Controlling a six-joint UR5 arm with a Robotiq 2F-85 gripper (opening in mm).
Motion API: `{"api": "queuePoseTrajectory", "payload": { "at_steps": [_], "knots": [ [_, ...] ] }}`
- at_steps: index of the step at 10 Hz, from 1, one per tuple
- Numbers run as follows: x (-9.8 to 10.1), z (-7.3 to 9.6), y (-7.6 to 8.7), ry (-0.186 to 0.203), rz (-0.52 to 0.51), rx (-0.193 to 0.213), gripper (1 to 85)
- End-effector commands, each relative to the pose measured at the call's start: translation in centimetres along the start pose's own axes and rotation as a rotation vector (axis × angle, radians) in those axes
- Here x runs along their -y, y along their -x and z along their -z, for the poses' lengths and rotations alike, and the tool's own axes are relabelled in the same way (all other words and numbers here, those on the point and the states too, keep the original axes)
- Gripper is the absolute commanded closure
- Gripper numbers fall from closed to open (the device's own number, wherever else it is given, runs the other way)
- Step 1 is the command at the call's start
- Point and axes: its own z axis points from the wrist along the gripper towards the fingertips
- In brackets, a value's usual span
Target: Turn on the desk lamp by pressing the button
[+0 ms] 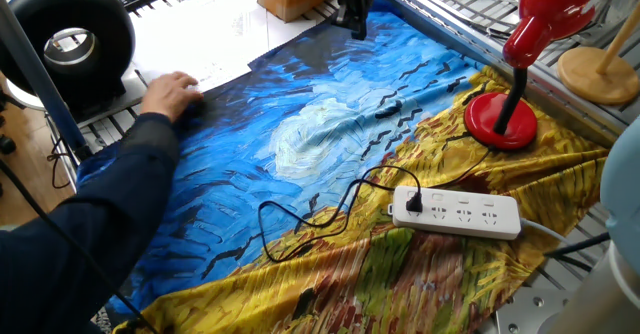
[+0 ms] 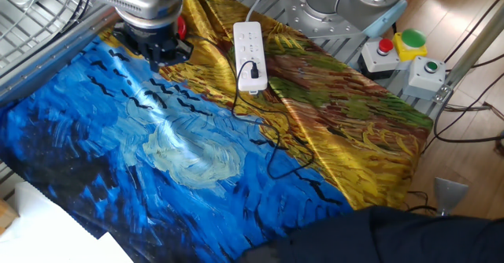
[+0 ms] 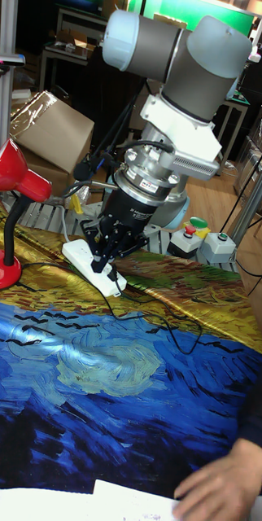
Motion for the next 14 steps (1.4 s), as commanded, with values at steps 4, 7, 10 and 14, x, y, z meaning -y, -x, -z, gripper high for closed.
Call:
{"api": "queuePoseTrajectory", "payload": {
  "at_steps": [4, 7, 10, 14],
  "knots": [
    [9.8, -4.6, -3.2, 0.029, 0.148, 0.082, 84.3],
    [9.1, -6.1, -4.2, 0.056, 0.154, 0.109, 84.3],
    [9.3, -5.9, -5.1, 0.045, 0.262, 0.061, 84.3],
    [13.6, -5.3, -8.7, -0.094, 0.410, -0.116, 84.3]
  ]
}}
